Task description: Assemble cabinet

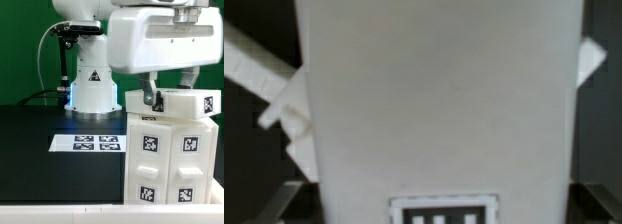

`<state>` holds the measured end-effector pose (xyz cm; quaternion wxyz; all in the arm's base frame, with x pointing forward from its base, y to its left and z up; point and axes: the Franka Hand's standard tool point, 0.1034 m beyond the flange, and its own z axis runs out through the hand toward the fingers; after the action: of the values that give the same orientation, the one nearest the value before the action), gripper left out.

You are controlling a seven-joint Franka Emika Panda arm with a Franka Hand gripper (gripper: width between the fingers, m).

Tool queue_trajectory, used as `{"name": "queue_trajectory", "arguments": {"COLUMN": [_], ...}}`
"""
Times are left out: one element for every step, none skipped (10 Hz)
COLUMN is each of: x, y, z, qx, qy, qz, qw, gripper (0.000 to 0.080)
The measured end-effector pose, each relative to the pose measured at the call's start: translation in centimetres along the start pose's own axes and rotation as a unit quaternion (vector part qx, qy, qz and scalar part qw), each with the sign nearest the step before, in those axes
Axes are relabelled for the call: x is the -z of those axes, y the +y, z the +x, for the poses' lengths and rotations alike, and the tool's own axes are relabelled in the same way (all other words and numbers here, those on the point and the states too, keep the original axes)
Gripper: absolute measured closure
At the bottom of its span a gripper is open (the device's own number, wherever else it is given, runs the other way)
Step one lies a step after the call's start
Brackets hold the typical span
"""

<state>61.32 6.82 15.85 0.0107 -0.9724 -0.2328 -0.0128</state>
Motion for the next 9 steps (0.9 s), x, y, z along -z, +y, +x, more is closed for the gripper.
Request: {"name": "queue_trajectory", "arguments": {"x": [-0.09,-0.11,-0.12,-0.15,-0.13,-0.15,-0.16,-0.21,-0.25], "y": [-0.15,-0.34,-0.3,-0.25,-0.36,-0.34,-0.35,-0.37,-0.39], "z": [0.14,0.43,0.61,0.77,0.83,0.82,0.82,0.83,0.96], "qx": [-0.092,-0.196,-0.27,-0.315,-0.348,-0.375,-0.408,-0.455,-0.526], "qy": [0.01,0.02,0.024,0.025,0.024,0.023,0.022,0.02,0.022], "qz": [-0.002,0.003,0.02,0.032,0.033,0.035,0.037,0.038,0.039], "qw": [0.996,0.98,0.962,0.948,0.937,0.926,0.912,0.89,0.849], "gripper": [0.0245,0.0245,0.0245,0.0245,0.0245,0.0245,0.0244,0.0244,0.0244]}}
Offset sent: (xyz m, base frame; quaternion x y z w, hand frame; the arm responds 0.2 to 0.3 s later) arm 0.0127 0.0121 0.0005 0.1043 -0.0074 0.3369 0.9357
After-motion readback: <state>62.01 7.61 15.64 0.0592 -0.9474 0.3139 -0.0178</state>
